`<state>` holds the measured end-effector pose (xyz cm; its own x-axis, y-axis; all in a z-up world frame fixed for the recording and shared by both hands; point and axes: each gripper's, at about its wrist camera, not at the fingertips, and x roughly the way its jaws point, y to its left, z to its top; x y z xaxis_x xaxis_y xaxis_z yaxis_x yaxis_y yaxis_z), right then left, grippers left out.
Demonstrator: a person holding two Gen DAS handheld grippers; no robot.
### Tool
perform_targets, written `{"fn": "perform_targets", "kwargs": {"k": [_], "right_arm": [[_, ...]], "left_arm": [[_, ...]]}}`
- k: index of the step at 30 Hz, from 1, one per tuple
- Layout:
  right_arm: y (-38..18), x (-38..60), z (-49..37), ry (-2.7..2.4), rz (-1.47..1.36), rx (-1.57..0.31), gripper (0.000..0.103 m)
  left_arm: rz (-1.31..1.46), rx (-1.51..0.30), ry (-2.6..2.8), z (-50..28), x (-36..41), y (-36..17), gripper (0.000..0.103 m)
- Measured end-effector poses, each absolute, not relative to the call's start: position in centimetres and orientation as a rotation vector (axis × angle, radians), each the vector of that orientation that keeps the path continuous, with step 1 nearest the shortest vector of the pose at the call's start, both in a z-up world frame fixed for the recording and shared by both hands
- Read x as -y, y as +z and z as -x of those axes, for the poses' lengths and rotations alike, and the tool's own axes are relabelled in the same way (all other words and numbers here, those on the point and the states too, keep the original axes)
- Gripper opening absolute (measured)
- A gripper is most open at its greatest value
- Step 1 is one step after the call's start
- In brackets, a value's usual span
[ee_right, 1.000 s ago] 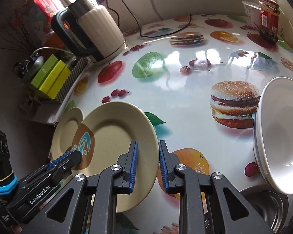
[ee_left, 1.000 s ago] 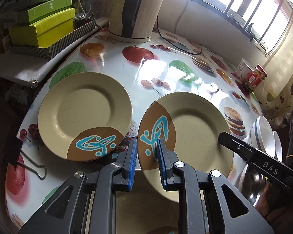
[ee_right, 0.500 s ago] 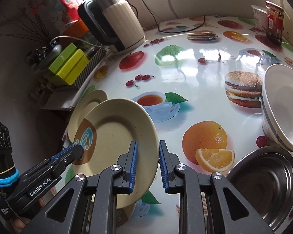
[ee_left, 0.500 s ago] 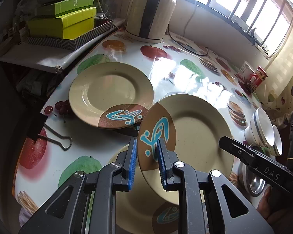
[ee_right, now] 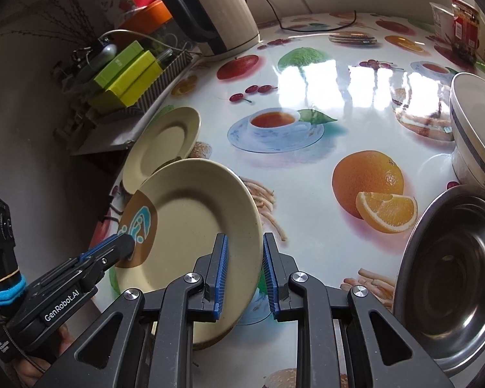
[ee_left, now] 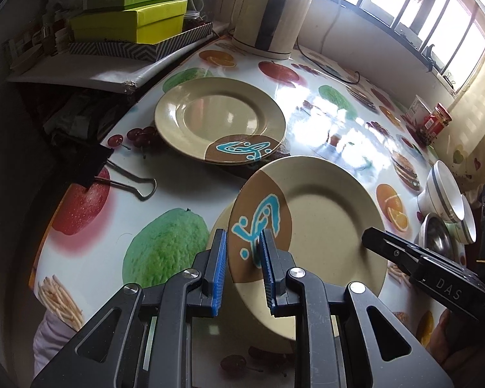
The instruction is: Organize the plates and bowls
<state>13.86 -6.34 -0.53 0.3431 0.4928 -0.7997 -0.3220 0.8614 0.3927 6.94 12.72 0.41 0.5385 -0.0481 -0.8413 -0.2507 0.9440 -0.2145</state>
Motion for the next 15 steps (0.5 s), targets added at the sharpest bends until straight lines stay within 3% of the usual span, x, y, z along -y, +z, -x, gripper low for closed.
{"fn": "perform_targets", "kwargs": {"k": [15], "right_arm": [[-1.4, 5.1, -12.6, 0.547, -0.132, -1.124, 0.021]], "left_arm": [[0.337, -1.023, 0.144, -5.8, -12.9, -0.6, 0.021]]}}
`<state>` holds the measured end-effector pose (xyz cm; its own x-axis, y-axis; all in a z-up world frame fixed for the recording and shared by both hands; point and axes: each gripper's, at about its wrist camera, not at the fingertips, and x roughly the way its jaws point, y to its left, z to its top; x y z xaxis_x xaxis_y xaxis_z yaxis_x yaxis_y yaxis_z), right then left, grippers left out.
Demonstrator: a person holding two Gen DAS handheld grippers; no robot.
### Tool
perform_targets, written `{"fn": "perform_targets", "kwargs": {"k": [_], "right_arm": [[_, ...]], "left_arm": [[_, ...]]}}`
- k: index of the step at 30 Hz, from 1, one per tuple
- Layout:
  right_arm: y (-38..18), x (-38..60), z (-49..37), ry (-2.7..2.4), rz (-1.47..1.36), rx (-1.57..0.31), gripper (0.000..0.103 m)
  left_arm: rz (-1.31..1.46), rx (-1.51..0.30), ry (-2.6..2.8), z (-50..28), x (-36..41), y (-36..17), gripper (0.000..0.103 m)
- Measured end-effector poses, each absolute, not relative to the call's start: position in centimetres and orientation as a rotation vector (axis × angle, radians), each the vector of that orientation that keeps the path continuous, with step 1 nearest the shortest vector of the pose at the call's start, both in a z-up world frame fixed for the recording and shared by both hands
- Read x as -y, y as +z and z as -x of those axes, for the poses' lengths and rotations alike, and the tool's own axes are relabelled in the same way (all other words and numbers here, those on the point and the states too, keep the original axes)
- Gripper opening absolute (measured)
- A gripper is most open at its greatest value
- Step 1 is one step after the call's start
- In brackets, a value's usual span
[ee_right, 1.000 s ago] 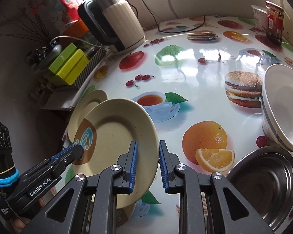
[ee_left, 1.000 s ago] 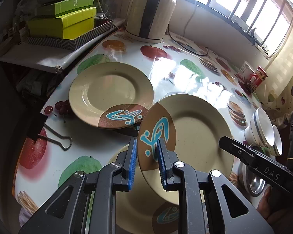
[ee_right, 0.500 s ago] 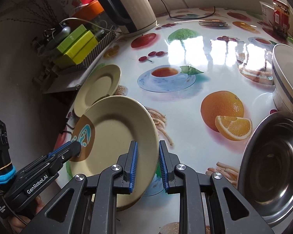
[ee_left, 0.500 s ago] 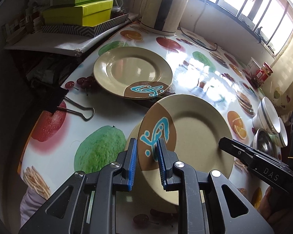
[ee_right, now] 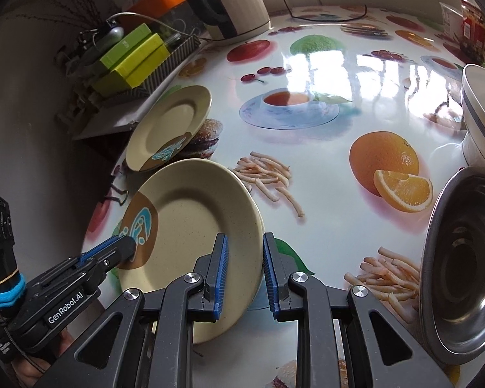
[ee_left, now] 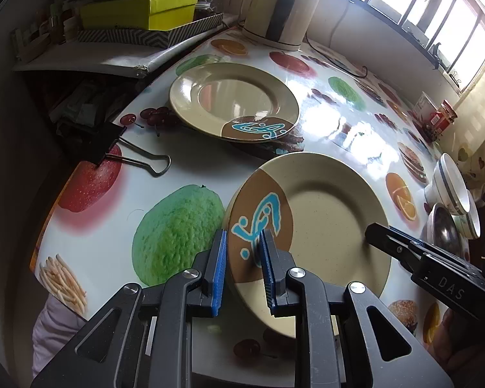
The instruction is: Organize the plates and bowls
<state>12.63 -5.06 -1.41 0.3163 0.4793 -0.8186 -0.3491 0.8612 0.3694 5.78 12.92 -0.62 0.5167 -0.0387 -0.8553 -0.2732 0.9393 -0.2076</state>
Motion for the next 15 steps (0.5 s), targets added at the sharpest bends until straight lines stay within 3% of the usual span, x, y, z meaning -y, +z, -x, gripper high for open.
{"fn": "perform_targets", "kwargs": {"k": [15], "right_arm": [[-1.27, 4.72, -12.23, 0.538, -0.088, -1.108, 0.023]], "left_arm": [[0.369, -1.014, 0.135, -5.42, -13.25, -0.74, 0.021]]}}
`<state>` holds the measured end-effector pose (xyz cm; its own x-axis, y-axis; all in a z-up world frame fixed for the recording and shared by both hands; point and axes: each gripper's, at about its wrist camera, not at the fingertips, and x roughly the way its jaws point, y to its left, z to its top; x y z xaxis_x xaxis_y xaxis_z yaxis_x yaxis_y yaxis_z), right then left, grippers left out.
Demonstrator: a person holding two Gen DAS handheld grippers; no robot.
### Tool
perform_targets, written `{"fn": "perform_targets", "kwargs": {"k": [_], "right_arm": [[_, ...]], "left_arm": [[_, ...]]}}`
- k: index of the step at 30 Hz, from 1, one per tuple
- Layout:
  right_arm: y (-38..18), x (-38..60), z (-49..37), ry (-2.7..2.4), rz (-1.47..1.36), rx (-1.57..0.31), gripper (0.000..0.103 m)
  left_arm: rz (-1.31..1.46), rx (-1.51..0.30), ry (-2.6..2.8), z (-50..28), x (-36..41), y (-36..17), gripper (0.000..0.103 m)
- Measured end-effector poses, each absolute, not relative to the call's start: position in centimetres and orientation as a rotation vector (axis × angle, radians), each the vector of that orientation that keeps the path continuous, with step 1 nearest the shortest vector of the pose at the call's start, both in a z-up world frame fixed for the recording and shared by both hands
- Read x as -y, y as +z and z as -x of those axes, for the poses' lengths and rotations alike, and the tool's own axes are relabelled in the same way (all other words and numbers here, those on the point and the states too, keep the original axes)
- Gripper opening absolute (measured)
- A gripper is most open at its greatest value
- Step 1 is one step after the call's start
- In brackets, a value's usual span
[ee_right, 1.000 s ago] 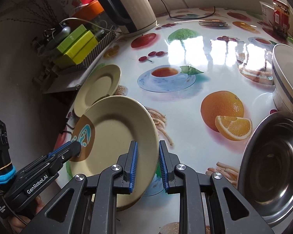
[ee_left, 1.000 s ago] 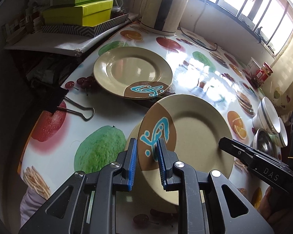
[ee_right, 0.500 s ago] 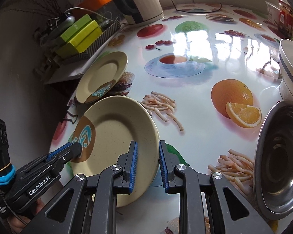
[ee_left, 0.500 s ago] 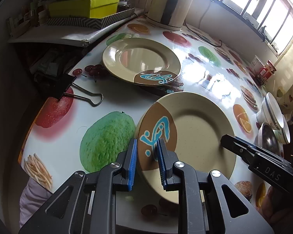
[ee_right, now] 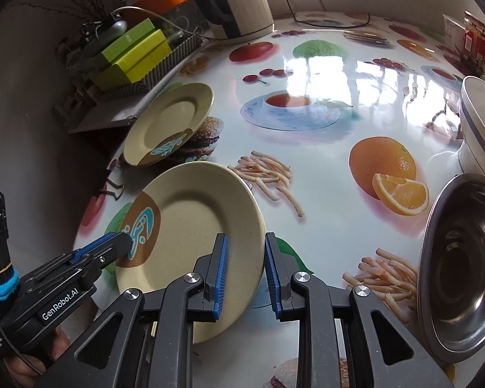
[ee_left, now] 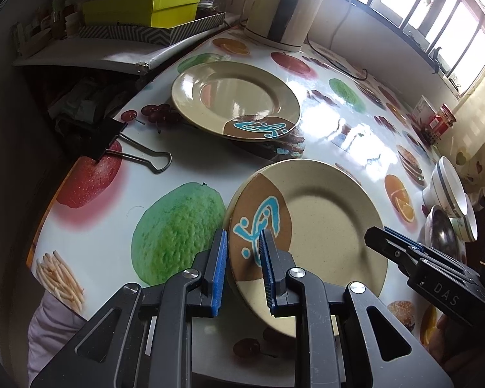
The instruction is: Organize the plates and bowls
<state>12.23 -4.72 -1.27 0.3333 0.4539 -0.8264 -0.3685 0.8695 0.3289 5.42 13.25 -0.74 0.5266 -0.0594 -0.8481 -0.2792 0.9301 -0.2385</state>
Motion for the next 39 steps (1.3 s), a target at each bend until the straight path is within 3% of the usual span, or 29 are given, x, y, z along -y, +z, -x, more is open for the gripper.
{"fn": "perform_targets", "kwargs": {"k": [26, 39], "right_arm": [[1.1, 4.0, -11.7, 0.494, 0.039, -1.046, 0.023], [5.8, 1.9, -17.4, 0.604, -0.013, -0.91, 0.05]], "left_arm": [[0.441, -0.973, 0.126, -6.0, -16.5, 0.2, 0.021], [0.364, -0.906, 0.163, -9.6, -21.1, 3.0, 0.023]]}}
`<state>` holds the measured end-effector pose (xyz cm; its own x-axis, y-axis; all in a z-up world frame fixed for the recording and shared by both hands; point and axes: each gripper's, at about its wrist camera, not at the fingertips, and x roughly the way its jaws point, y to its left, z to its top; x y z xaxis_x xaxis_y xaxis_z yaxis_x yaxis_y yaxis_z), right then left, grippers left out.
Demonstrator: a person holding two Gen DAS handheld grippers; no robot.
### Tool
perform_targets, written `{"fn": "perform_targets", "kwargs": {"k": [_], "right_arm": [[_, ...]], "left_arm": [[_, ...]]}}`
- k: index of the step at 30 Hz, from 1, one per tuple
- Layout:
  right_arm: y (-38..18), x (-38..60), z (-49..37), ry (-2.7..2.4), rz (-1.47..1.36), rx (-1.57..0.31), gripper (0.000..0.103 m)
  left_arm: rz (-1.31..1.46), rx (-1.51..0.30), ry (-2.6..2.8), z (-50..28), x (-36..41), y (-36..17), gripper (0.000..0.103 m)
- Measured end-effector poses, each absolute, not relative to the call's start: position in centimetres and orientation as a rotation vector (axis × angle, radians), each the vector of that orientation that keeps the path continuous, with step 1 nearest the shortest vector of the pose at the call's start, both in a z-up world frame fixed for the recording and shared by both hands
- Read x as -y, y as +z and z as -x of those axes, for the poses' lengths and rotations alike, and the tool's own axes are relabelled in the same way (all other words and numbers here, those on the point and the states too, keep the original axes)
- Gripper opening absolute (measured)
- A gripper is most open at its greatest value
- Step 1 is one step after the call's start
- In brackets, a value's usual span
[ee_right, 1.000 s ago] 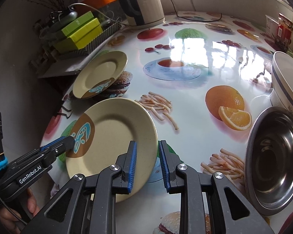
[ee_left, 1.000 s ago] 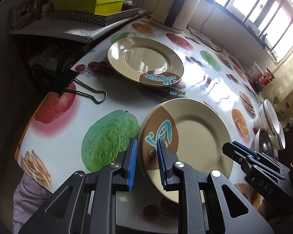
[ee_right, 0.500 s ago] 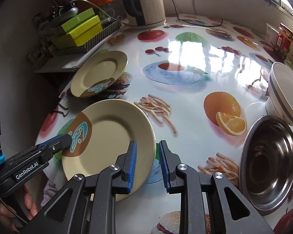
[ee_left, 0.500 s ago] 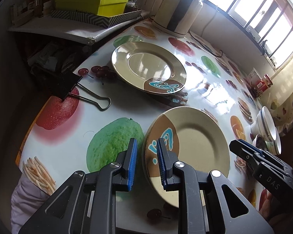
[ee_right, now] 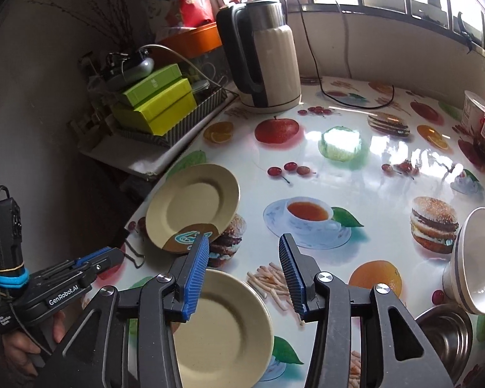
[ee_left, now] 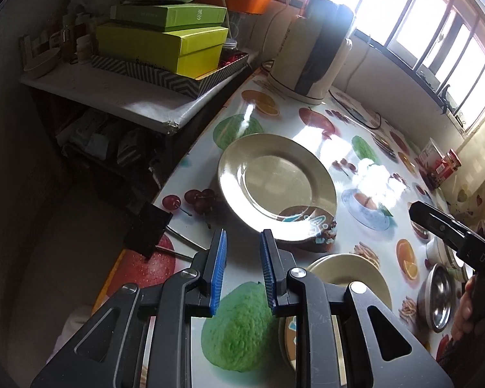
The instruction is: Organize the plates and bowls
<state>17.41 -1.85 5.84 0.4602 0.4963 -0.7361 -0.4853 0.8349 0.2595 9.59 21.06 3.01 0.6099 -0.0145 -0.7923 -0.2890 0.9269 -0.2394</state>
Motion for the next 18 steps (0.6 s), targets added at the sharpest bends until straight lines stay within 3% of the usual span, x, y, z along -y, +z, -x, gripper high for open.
{"fn": "perform_targets", "kwargs": {"k": [7, 18], "right_arm": [[5.3, -0.3, -21.6, 0.683, 0.014, -0.927, 0.057], [1.1, -2.6, -29.2, 0.724, -0.099, -1.127, 0.057]], "left_arm": [[0.368, -0.909, 0.174, -12.0, -23.0, 2.8, 0.027], [0.472, -0.941, 0.141, -14.8, -25.2, 0.4, 0.027]]}}
